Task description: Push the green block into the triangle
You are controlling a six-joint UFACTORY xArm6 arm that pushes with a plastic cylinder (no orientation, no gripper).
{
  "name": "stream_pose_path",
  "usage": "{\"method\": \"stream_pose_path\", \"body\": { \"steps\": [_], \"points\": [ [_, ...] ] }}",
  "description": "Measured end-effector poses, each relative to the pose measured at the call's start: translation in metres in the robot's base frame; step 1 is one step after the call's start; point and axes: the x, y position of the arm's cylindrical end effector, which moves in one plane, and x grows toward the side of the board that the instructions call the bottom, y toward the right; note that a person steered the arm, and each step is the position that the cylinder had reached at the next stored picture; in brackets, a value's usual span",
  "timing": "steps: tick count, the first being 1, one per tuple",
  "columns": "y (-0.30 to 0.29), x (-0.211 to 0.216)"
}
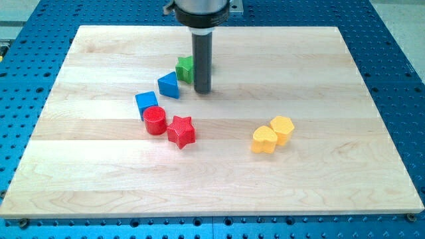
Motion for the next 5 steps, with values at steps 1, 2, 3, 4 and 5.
{"method": "stream_pose_path", "body": {
  "steps": [1,2,3,4,5],
  "points": [
    [-0.031,0.000],
    [-0.053,0.000],
    [-0.056,0.000],
    [-0.035,0.024],
    [0.013,0.066]
  ]
}}
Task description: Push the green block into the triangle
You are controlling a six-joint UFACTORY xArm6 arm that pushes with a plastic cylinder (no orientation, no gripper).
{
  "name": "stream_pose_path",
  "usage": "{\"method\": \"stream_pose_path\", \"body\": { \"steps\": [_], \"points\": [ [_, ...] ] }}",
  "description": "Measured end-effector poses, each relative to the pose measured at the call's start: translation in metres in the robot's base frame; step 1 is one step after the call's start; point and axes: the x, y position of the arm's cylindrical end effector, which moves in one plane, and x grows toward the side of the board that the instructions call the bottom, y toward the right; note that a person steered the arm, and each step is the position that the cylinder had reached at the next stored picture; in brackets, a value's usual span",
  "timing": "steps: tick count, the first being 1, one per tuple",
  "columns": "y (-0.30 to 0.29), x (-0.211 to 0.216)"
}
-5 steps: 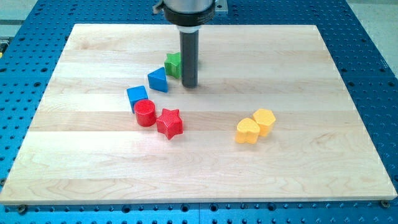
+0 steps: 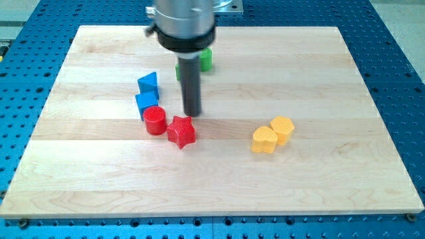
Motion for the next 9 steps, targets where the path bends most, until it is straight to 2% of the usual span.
{"method": "stream_pose_path", "body": {
  "steps": [1,2,3,5,6,8,9],
  "points": [
    [0.067,-0.023],
    [0.122,-0.096],
    [0.127,-0.148],
    [0.022,-0.148],
    [0.008,-0.148],
    [0.023,-0.156],
    [0.014,-0.138]
  ]
}}
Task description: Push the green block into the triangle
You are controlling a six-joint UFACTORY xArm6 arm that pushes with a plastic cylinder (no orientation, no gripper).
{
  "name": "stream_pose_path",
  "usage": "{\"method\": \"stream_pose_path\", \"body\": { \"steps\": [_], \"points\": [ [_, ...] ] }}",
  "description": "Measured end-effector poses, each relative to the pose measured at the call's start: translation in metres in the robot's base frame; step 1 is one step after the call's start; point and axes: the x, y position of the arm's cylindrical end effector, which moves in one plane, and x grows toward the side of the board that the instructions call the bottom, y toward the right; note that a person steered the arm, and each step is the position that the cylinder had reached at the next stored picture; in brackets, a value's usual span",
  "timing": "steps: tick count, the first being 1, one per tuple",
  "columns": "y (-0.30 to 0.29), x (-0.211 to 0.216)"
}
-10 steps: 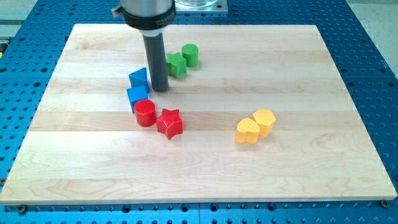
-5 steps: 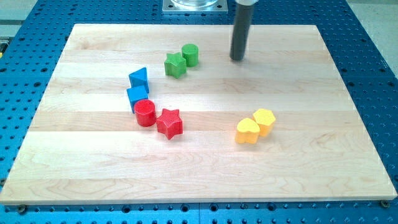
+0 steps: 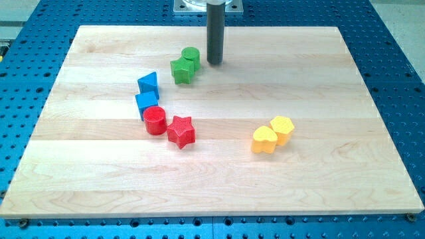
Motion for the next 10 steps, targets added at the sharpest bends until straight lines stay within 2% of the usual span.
{"method": "stream_pose_path", "body": {
  "steps": [1,3,5,6,7,8,9,10],
  "points": [
    [-0.046,0.031],
    [-0.059,0.050],
    [-0.010,0.087],
    [0.040,0.082],
    [0.081,0.039],
    [0.088,-0.048],
    [0.039,-0.101],
    [-0.031,-0.100]
  ]
}}
